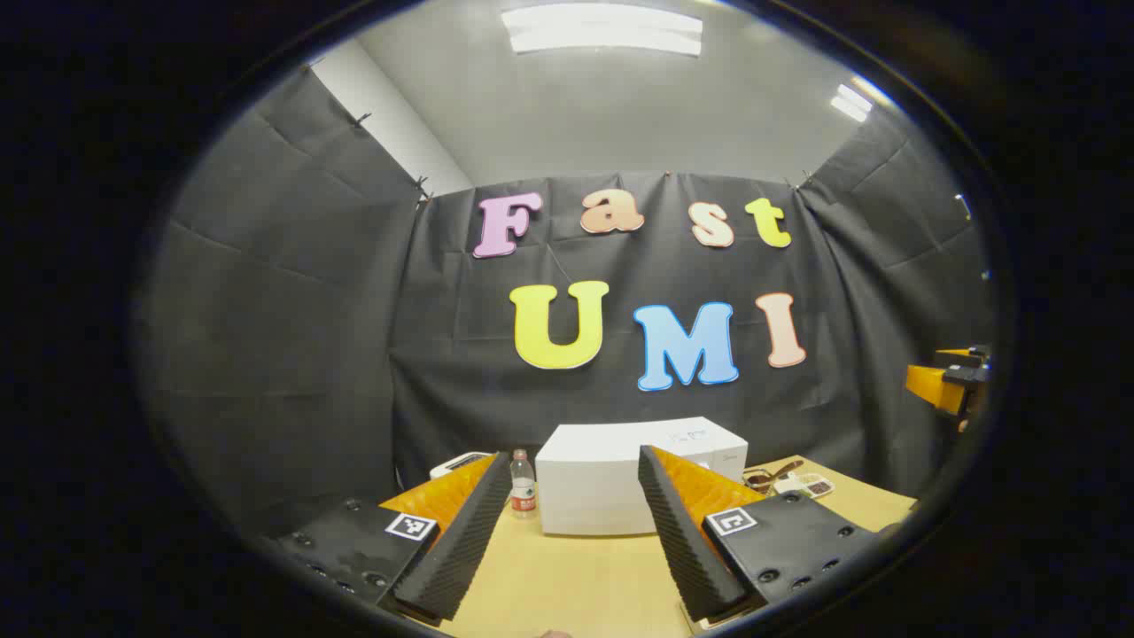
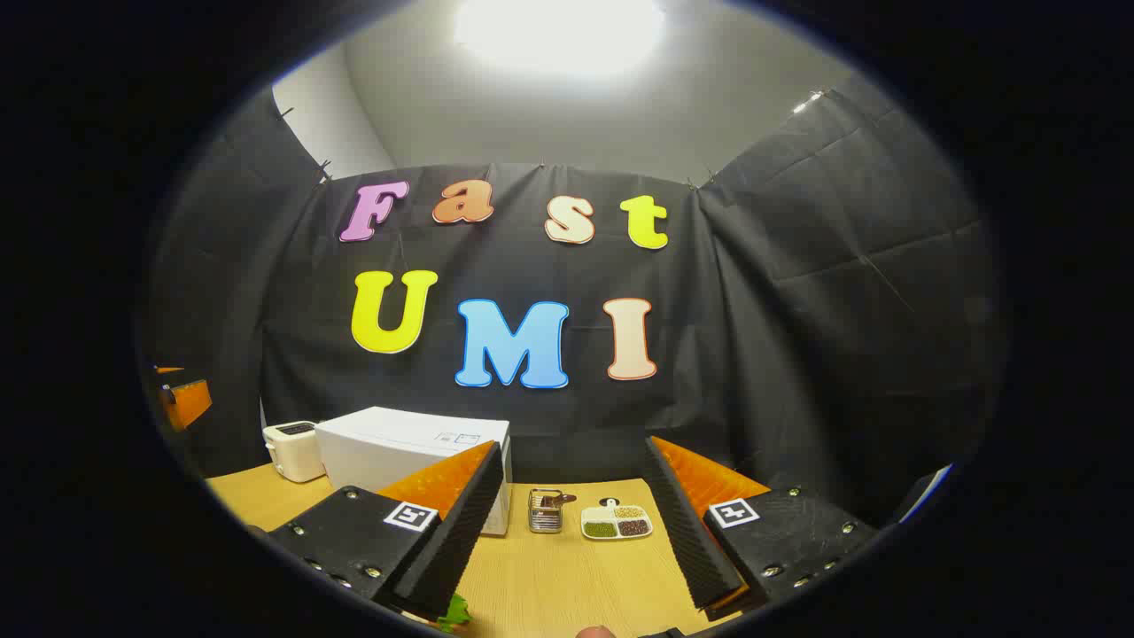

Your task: Open the microwave oven with the left hand, put the food in, and close the microwave oven.

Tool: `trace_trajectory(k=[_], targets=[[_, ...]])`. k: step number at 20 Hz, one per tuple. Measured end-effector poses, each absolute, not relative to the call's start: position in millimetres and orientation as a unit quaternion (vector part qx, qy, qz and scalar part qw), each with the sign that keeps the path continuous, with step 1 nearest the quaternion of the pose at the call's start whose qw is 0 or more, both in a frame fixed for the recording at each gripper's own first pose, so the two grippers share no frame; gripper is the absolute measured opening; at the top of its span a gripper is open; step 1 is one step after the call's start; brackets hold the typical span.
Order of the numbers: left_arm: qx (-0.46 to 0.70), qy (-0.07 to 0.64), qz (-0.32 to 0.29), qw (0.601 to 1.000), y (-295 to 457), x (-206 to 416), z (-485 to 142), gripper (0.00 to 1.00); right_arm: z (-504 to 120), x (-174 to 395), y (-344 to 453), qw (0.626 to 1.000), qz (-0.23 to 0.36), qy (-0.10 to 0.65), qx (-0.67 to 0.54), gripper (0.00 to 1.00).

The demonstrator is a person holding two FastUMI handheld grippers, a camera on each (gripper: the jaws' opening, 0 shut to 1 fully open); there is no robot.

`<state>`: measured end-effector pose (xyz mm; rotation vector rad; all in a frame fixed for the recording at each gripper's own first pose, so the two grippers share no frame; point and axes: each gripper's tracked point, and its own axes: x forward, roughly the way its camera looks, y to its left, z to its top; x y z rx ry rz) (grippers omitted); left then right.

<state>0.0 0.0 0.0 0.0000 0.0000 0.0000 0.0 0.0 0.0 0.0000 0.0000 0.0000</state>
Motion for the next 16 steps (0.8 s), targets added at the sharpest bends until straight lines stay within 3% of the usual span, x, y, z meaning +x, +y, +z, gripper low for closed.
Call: trace_trajectory(k=[4, 9, 12, 16], targets=[[0.007, -0.001, 0.000, 1.000, -4.4, -0.7, 1.4, 0.95, -2.6, 2.0, -1.6, 1.000, 0.004, 0.002, 0.004, 0.95], [0.011, 0.000, 0.009, 1.000, -12.5, -7.9, 3.8, 0.98, 3.1, -0.9, 0.7, 1.000, 0.021, -0.002, 0.020, 0.95], [0.010, -0.001, 0.011, 1.000, -24.9, -11.1, 6.6, 0.92, 3.4, -3.7, 1.2, 0.999, 0.036, -0.007, 0.012, 0.95], [0.013, -0.002, 0.013, 1.000, -45.0, -12.1, 6.7, 0.95, -2.1, -7.9, -0.2, 0.998, 0.060, -0.009, 0.007, 0.95]])
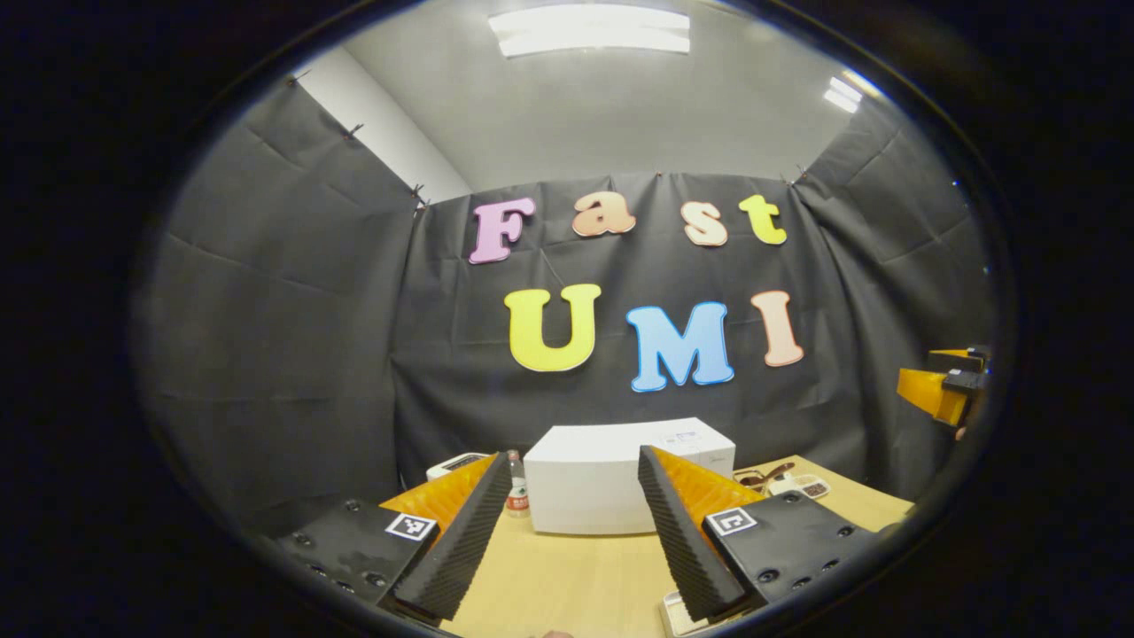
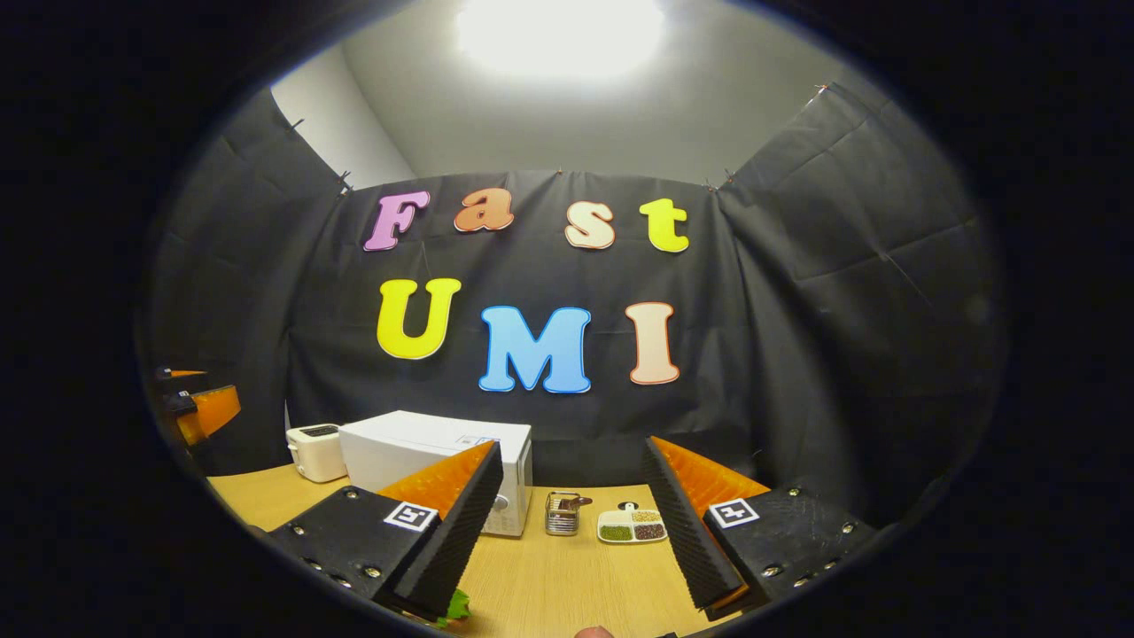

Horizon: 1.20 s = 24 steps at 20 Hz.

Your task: Open the microwave oven with the left hand, put the food in, and close the microwave oven.

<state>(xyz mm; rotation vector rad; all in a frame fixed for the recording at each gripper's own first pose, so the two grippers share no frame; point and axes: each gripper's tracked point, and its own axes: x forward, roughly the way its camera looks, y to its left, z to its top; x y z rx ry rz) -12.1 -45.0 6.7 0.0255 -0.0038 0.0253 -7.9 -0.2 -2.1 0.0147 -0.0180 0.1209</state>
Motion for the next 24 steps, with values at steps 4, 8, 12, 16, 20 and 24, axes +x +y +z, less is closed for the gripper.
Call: trace_trajectory(k=[4, 8, 12, 16, 20, 24], targets=[[0.024, -0.010, 0.010, 1.000, -67.6, 3.2, 4.4, 0.95, -9.0, -11.2, 0.2, 0.997, 0.082, -0.004, 0.012, 0.95], [0.019, -0.012, -0.014, 1.000, -88.2, 42.0, -4.2, 0.96, -7.2, -10.6, 2.0, 0.997, 0.078, -0.006, 0.018, 0.95], [0.007, -0.016, -0.046, 0.999, -106.7, 99.1, -16.7, 0.96, -13.5, 4.9, 2.1, 0.999, 0.049, 0.005, 0.022, 0.96], [0.014, -0.013, -0.079, 0.997, -127.5, 158.5, -39.9, 1.00, -6.8, 19.8, -1.6, 1.000, 0.004, -0.002, 0.015, 0.95], [0.029, -0.014, -0.106, 0.994, -152.7, 204.2, -63.3, 1.00, -11.8, 29.7, -11.5, 0.999, -0.050, 0.011, 0.001, 0.95], [0.019, 0.011, -0.146, 0.989, -181.3, 238.8, -102.8, 0.97, -11.4, 25.1, -25.0, 0.994, -0.105, 0.015, -0.019, 0.95]])
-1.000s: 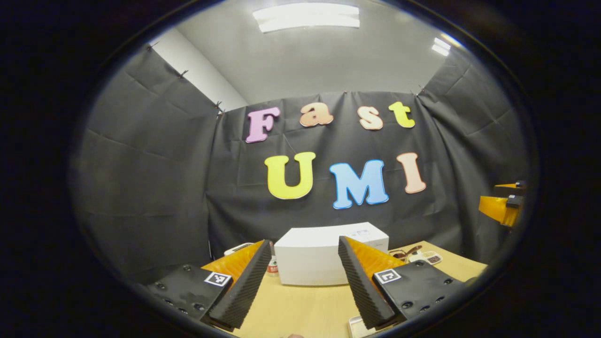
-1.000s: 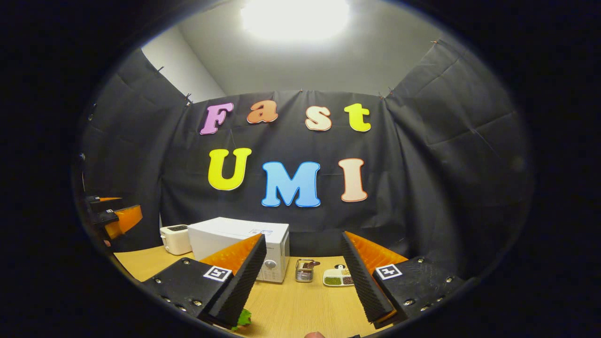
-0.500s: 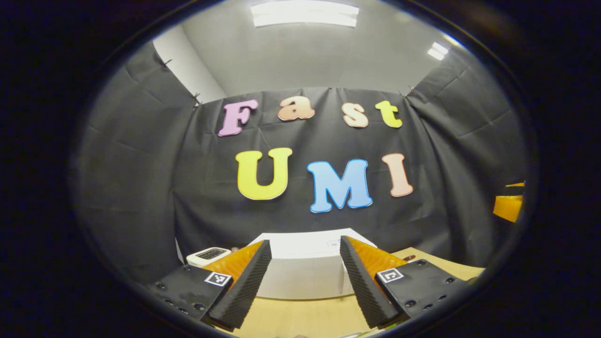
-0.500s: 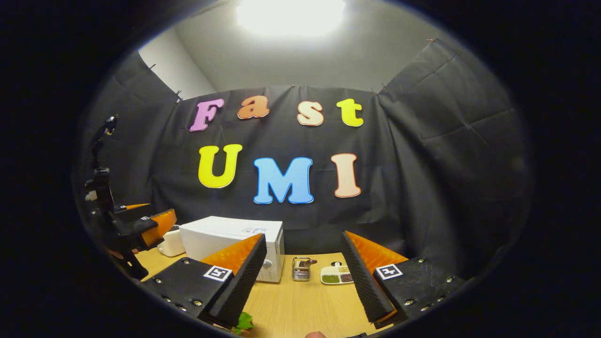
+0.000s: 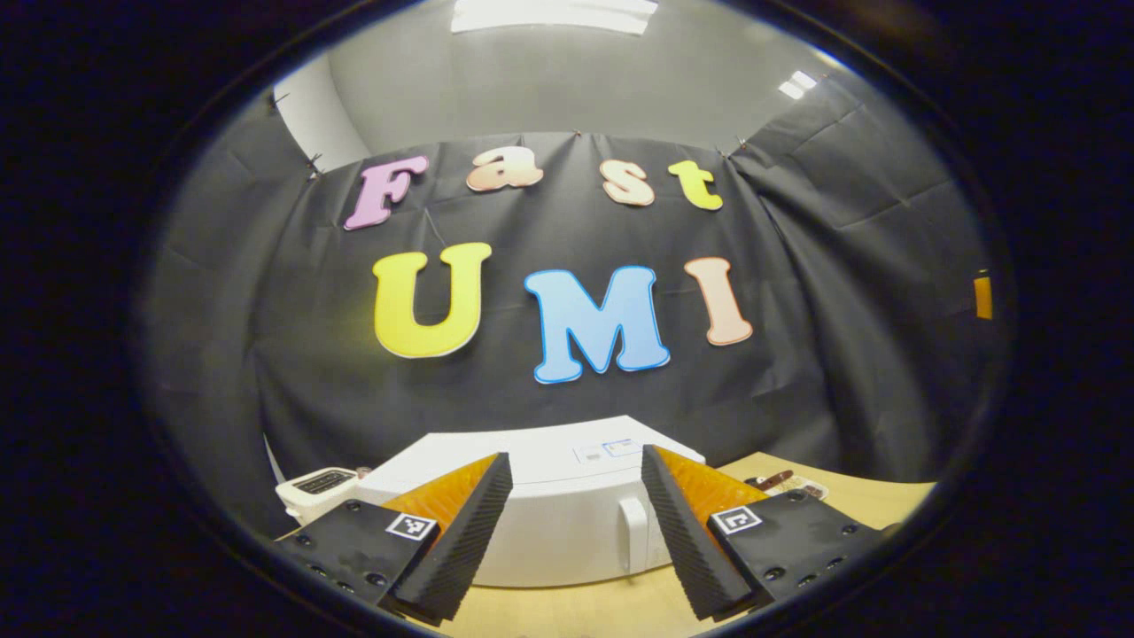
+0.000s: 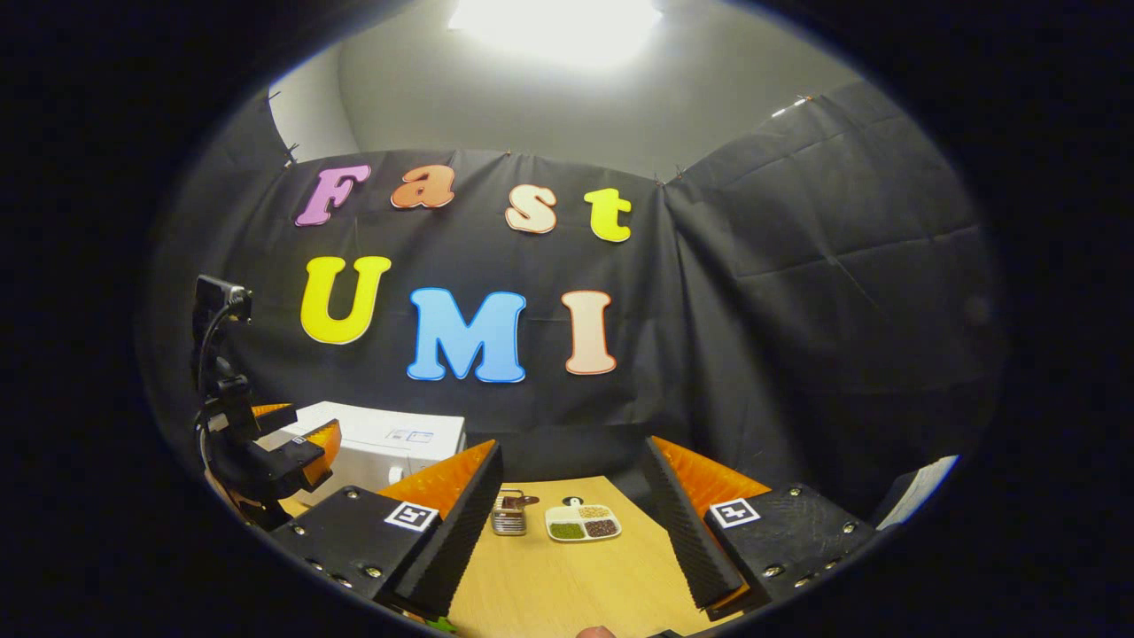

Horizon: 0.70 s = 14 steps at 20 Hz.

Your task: Open the microwave oven with the left hand, put the food in, and close the microwave oven.

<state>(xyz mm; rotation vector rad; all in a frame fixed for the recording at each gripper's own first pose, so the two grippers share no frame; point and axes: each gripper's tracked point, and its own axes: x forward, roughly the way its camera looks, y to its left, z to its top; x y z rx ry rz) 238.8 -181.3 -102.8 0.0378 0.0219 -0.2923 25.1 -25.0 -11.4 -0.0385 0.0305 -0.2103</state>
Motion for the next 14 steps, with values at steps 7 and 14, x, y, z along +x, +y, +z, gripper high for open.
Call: trace_trajectory(k=[7, 14], targets=[[0.025, 0.076, -0.188, 0.979, -225.9, 276.4, -185.6, 1.00, -21.1, 12.3, -40.3, 0.982, -0.179, 0.048, -0.044, 0.95], [0.028, 0.127, -0.220, 0.967, -260.5, 298.6, -242.5, 0.84, -22.7, -2.4, -45.2, 0.970, -0.224, 0.062, -0.074, 0.96]])
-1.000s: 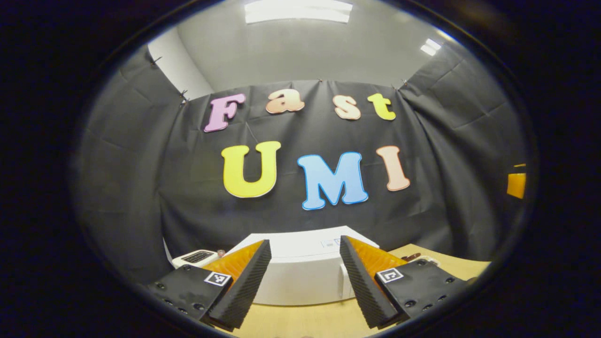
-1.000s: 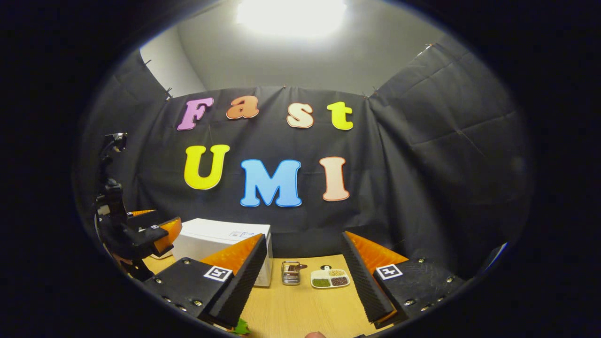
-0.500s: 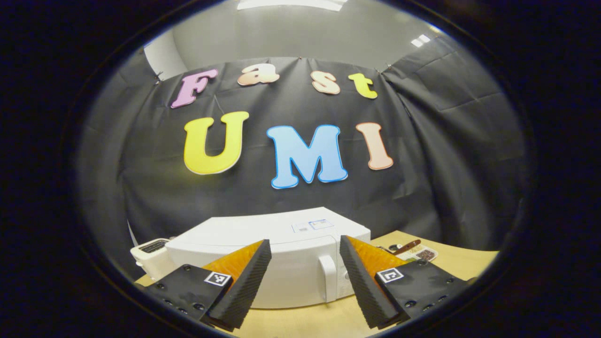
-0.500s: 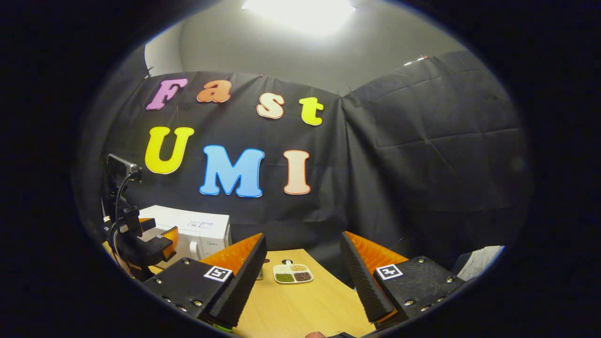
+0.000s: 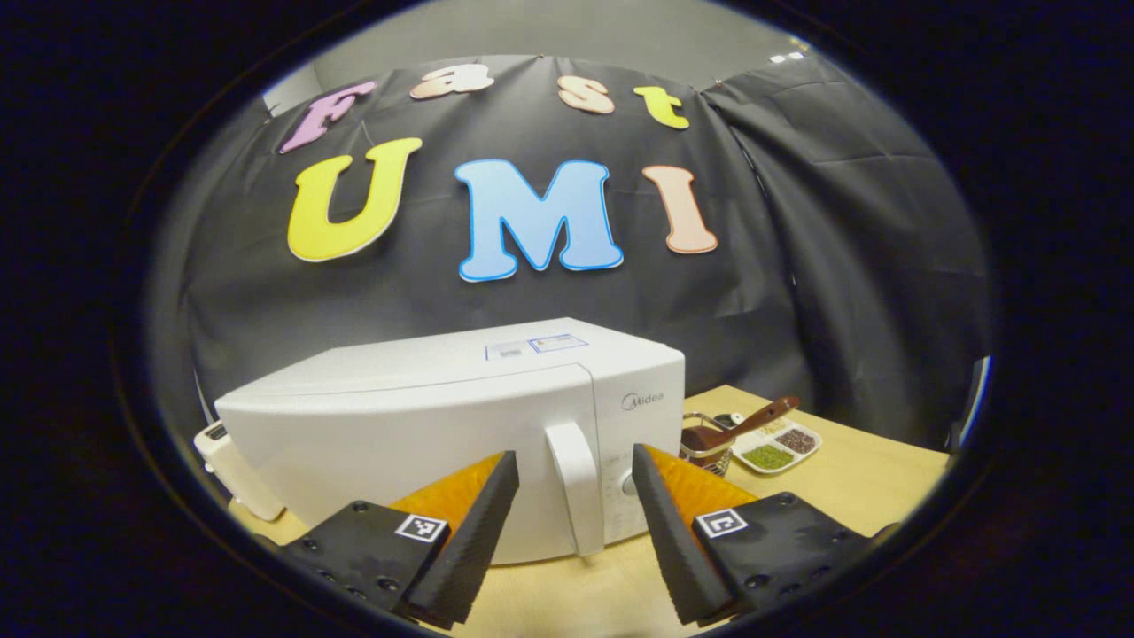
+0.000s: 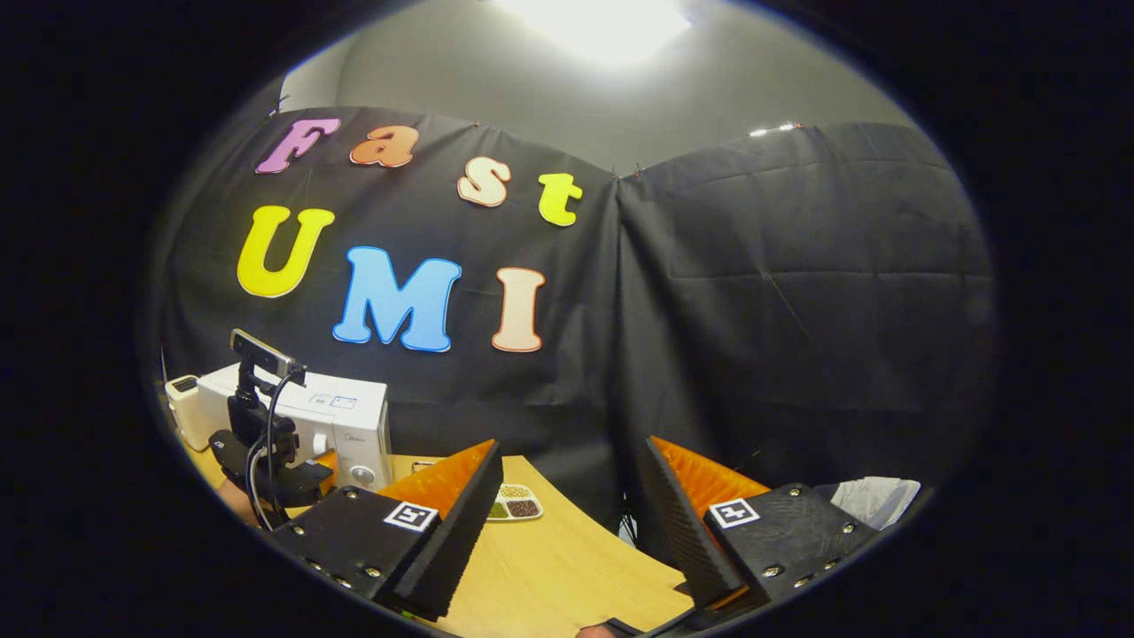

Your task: Open the microwave oven with the left hand, put the food in, and close the microwave oven.

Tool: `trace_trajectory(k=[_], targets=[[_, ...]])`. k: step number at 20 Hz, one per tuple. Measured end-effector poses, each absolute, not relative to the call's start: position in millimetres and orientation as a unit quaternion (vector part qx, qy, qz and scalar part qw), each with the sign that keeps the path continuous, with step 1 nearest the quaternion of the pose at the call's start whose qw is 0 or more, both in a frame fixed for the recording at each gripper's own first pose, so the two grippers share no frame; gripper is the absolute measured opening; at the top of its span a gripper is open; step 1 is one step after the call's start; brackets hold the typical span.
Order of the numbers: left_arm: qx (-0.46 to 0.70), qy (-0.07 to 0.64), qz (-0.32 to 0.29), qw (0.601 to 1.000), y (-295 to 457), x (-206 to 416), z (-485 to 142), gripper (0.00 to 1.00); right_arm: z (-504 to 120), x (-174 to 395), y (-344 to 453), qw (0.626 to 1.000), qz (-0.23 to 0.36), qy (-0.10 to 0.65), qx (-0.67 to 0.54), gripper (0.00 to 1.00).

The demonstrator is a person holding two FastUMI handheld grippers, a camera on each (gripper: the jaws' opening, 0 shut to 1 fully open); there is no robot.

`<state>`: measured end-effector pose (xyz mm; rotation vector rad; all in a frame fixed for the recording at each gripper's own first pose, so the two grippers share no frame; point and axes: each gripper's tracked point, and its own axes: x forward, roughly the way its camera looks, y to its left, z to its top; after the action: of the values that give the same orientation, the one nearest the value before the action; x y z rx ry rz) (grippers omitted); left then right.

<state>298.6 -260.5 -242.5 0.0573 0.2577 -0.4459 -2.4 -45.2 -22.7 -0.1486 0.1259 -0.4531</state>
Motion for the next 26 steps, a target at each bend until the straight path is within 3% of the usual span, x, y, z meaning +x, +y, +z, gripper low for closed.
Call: trace_trajectory(k=[1, 5, 7, 8, 12, 13, 14, 17, 20, 22, 26], targets=[[0.033, 0.130, -0.219, 0.967, -260.3, 301.7, -246.9, 0.87, -24.5, -5.8, -47.8, 0.968, -0.231, 0.067, -0.077, 0.96], [0.034, 0.131, -0.220, 0.966, -265.6, 307.1, -253.0, 0.65, -27.3, -15.2, -49.9, 0.964, -0.245, 0.077, -0.074, 0.95], [0.036, 0.126, -0.214, 0.968, -263.0, 309.0, -250.1, 0.60, -27.0, -17.2, -52.1, 0.963, -0.248, 0.078, -0.073, 0.96], [0.035, 0.126, -0.217, 0.967, -263.8, 308.9, -249.9, 0.46, -26.7, -17.5, -52.4, 0.962, -0.250, 0.079, -0.072, 0.95], [0.037, 0.135, -0.223, 0.965, -266.5, 310.6, -252.7, 0.36, -31.8, -21.1, -52.9, 0.962, -0.251, 0.082, -0.067, 0.95], [0.029, 0.140, -0.222, 0.964, -266.4, 311.4, -253.6, 0.38, -35.1, -22.0, -52.3, 0.962, -0.250, 0.085, -0.064, 0.95], [0.017, 0.146, -0.219, 0.965, -266.5, 308.1, -250.2, 0.29, -36.3, -20.7, -50.7, 0.963, -0.248, 0.086, -0.059, 0.95], [0.010, 0.160, -0.220, 0.962, -264.5, 306.8, -251.1, 0.13, -40.2, -17.3, -44.6, 0.967, -0.235, 0.087, -0.043, 0.96], [0.014, 0.187, -0.212, 0.959, -257.5, 286.2, -257.2, 0.10, -38.3, -13.4, -42.5, 0.971, -0.220, 0.079, -0.054, 0.95], [0.034, 0.146, -0.217, 0.965, -251.2, 267.3, -242.3, 0.10, -39.5, -9.1, -41.2, 0.975, -0.204, 0.077, -0.051, 0.95], [0.017, 0.169, -0.229, 0.958, -236.8, 237.1, -245.2, 0.10, -42.8, 3.3, -32.2, 0.984, -0.155, 0.074, -0.042, 0.95]])
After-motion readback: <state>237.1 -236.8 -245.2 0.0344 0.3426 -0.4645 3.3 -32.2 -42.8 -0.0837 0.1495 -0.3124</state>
